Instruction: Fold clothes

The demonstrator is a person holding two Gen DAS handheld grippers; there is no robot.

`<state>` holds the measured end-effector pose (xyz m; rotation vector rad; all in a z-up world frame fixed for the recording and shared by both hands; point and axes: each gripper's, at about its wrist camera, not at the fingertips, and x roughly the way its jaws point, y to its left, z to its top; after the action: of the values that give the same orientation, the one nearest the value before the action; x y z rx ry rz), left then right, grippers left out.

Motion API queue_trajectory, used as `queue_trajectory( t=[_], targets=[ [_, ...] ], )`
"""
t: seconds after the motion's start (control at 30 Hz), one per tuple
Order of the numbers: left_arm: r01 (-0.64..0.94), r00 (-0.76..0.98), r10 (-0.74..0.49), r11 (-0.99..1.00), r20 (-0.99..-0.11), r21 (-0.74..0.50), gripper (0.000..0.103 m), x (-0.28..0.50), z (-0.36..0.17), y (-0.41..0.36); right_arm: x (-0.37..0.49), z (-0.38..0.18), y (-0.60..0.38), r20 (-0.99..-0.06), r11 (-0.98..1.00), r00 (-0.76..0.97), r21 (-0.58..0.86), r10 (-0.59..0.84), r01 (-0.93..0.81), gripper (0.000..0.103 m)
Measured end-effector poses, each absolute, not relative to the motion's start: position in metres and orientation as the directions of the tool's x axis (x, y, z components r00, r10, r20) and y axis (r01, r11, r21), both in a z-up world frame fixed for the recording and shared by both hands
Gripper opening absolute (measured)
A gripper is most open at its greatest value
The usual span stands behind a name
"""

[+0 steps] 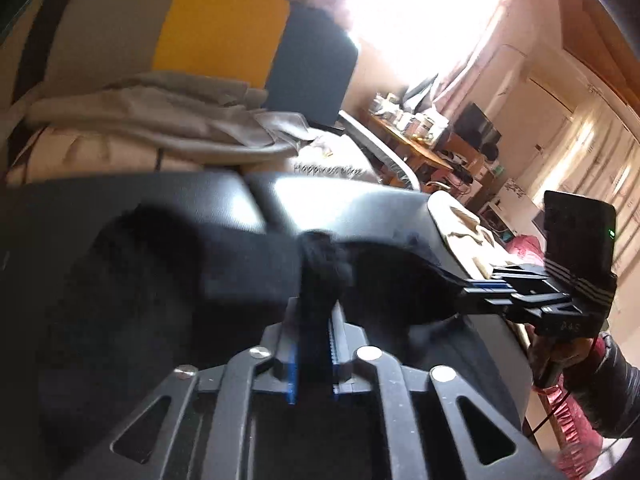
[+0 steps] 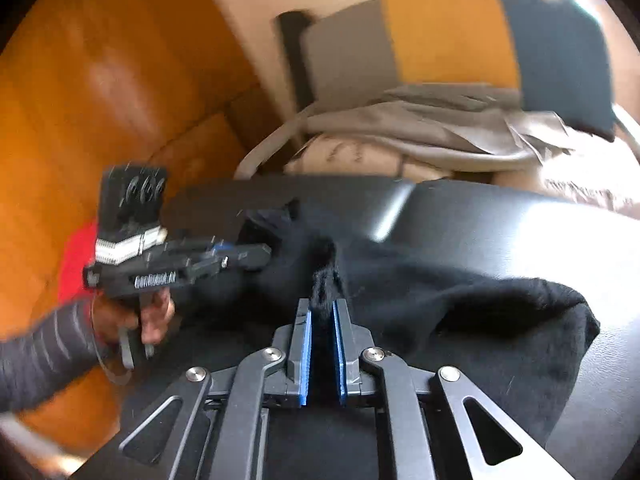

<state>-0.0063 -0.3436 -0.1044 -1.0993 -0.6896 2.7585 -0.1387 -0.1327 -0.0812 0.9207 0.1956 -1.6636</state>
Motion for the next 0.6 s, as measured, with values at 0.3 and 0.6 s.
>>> queue_trajectory(
  t=[0.3,0.6],
  targets=[
    [0.252,-0.721,0.265,-0.76,-0.64,-0.599,0.025,0.092,-0.148,-0.362,-0.128,-0.111,-0.082,-0.681,-0.389,0.042,0.466,-0.731,0.795,0.035],
    [0.284,-0.709,0.185,-0.808,-0.68,-0.516,0.031,0.025,-0.132,-0.388,-0.213,-0.14,-0.099,-0.62,-0.571,-0.089,0.645,-0.779,0.508,0.037]
  ],
)
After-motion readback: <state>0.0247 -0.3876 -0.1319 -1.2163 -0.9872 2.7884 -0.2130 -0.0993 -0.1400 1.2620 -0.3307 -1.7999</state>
